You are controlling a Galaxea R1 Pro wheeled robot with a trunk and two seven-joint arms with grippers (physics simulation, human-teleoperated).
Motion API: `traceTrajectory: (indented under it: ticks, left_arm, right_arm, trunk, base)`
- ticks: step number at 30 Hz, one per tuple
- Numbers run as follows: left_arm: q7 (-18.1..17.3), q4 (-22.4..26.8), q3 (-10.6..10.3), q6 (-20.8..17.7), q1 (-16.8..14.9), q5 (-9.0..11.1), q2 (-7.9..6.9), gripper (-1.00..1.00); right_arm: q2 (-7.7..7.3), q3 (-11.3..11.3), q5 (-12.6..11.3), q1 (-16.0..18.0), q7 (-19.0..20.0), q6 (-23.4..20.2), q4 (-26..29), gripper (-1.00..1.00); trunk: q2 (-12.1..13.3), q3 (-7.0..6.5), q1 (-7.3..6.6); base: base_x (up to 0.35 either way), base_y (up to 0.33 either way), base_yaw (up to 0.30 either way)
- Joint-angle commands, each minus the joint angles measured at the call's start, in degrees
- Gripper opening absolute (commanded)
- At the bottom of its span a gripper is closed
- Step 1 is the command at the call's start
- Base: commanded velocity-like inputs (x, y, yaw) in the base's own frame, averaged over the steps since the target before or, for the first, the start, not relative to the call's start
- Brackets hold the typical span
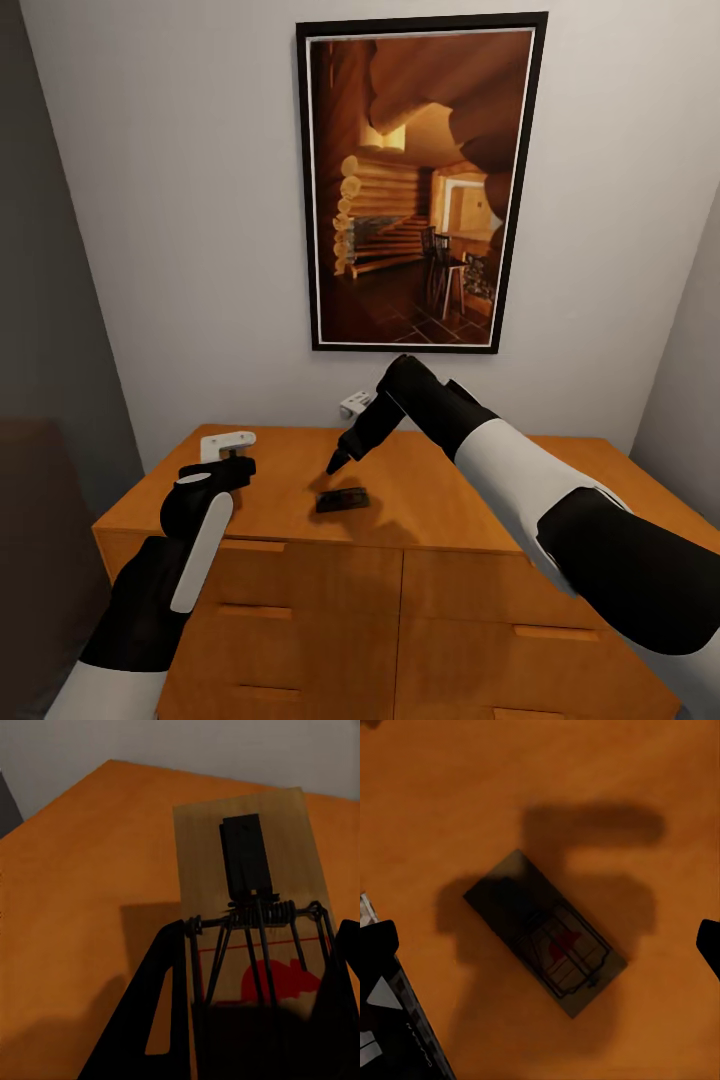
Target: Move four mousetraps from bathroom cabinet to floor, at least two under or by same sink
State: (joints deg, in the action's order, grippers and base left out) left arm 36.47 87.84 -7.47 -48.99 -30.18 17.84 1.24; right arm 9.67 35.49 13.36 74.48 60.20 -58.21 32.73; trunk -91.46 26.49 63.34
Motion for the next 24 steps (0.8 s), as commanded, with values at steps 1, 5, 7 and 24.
traceTrajectory:
  ticks: [1, 5, 7, 24]
  left_arm:
    - [0.7, 0.1, -0.1, -0.2, -0.1, 0.5, -0.01, -1.0]
    - [0.8, 0.1, -0.1, -0.2, -0.1, 0.5, -0.01, -1.0]
    - [0.9, 0.1, -0.2, -0.2, -0.1, 0.5, -0.01, -1.0]
    - [1.1, 0.1, -0.3, -0.2, -0.1, 0.5, -0.01, -1.0]
  right_arm:
    - [0.0, 0.0, 0.6, 0.1, 0.5, -0.1, 0.1, 1.0]
    - [0.0, 0.1, 0.7, 0.1, 0.5, -0.1, 0.0, 1.0]
    - [0.02, 0.1, 0.7, 0.1, 0.5, -0.1, 0.0, 1.0]
    - [0.22, 0.3, 0.8, 0.0, 0.4, -0.1, 0.0, 1.0]
  trunk:
    - [0.0, 0.07, 0.0]
    - [0.0, 0.07, 0.0]
    - [0.0, 0.07, 0.0]
    - [0.0, 0.07, 0.0]
  base:
    - [0.0, 0.0, 0.0]
    - [0.002, 0.0, 0.0]
    - [0.032, 0.0, 0.0]
    - [0.027, 0.0, 0.0]
